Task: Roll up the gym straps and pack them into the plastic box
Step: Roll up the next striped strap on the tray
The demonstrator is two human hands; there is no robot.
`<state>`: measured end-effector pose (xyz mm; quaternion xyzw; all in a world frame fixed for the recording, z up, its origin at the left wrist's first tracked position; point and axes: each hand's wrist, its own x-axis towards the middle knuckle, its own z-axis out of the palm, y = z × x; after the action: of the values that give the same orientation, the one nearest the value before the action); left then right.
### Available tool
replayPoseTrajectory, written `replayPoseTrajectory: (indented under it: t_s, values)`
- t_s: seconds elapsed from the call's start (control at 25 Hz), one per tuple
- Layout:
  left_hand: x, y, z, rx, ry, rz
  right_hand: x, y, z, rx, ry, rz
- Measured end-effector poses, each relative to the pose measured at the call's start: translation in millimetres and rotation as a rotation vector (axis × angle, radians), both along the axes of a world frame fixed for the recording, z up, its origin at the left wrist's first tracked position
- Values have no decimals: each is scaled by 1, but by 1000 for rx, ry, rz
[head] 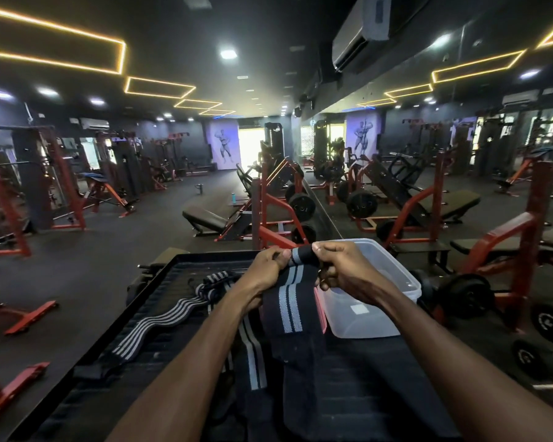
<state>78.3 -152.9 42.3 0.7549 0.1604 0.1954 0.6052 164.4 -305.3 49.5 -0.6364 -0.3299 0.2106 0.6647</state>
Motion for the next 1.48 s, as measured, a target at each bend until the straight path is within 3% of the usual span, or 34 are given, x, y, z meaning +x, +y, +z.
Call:
replayPoseTrajectory:
  t_s: [0.16, 0.32, 0.4, 0.64, 0.88, 1.0, 1.2, 1.48]
  values:
    - [8, -11, -3, 104, -54, 48, 9, -2, -1, -35, -153, -84]
    - [13, -17, -3, -164, -65, -6, 21, -8, -3, -1, -247, -170]
    - [18, -19, -3, -164, -86, 7, 24, -13, -3, 24, -289, -131]
    - [27, -29, -3, -112, -209, 63, 29, -23, 0, 4, 13, 41]
    - [26, -40, 2, -338, -155, -34, 40, -26, 2, 66, -110, -115]
    - [34, -38, 4, -336, -133, -1, 49, -23, -1, 54, -102, -81]
    - [46, -29, -1, -262, -189, 35, 47, -20, 3, 2, 87, 12]
    - [39, -23, 4, -393, -93, -113, 47, -10, 4, 35, -73, -119]
